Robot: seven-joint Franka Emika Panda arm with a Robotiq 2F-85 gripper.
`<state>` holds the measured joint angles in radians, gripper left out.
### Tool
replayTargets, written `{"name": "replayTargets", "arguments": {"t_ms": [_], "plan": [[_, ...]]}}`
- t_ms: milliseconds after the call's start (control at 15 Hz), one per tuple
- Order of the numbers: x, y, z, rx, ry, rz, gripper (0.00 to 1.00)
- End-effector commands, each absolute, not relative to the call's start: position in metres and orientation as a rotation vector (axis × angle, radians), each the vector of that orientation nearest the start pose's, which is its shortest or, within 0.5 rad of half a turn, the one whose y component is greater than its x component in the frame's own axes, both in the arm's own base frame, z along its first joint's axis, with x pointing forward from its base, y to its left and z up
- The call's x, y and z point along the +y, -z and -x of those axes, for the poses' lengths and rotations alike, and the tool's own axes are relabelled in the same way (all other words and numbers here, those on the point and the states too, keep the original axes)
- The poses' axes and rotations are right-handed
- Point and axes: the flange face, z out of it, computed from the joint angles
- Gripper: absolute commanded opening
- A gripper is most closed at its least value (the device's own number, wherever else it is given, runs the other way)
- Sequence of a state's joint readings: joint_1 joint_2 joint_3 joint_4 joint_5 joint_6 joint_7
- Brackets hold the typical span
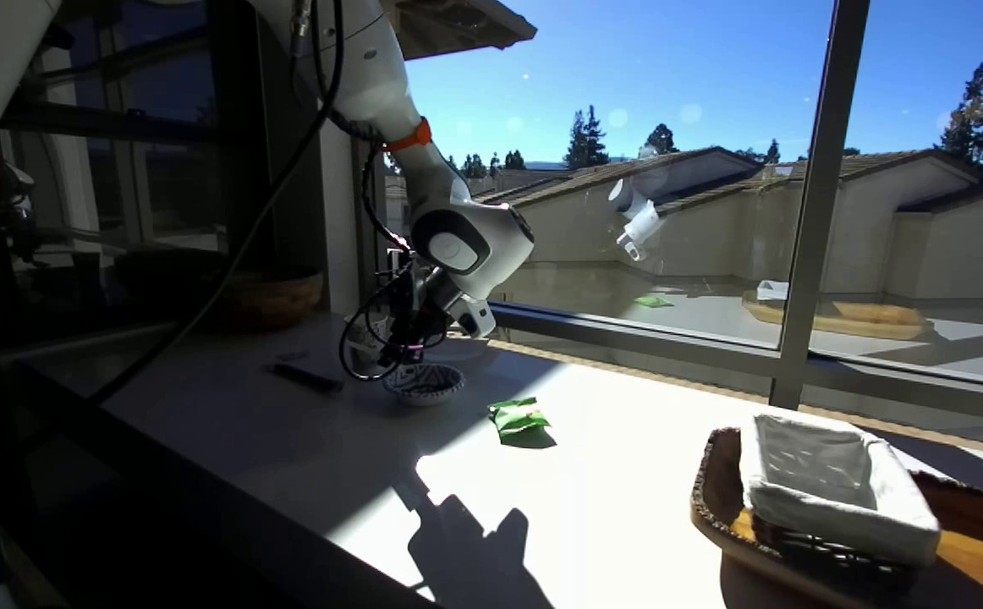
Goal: Use the white spoon to place some coffee beans into the coffee cup.
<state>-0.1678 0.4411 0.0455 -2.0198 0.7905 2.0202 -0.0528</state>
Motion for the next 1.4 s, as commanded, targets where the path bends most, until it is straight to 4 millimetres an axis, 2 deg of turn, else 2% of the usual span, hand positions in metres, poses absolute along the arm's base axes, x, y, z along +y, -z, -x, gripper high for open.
{"name": "replayTargets", "arguments": {"t_ms": [0, 333, 800, 1333], "plan": [[-0.038, -0.197, -0.566, 0.71, -0.524, 2.251, 0.04], [-0.043, -0.176, -0.57, 0.718, -0.572, 2.237, 0.04], [-0.038, -0.16, -0.582, 0.686, -0.649, 2.251, 0.04], [-0.057, -0.162, -0.598, 0.692, -0.637, 2.275, 0.04]]}}
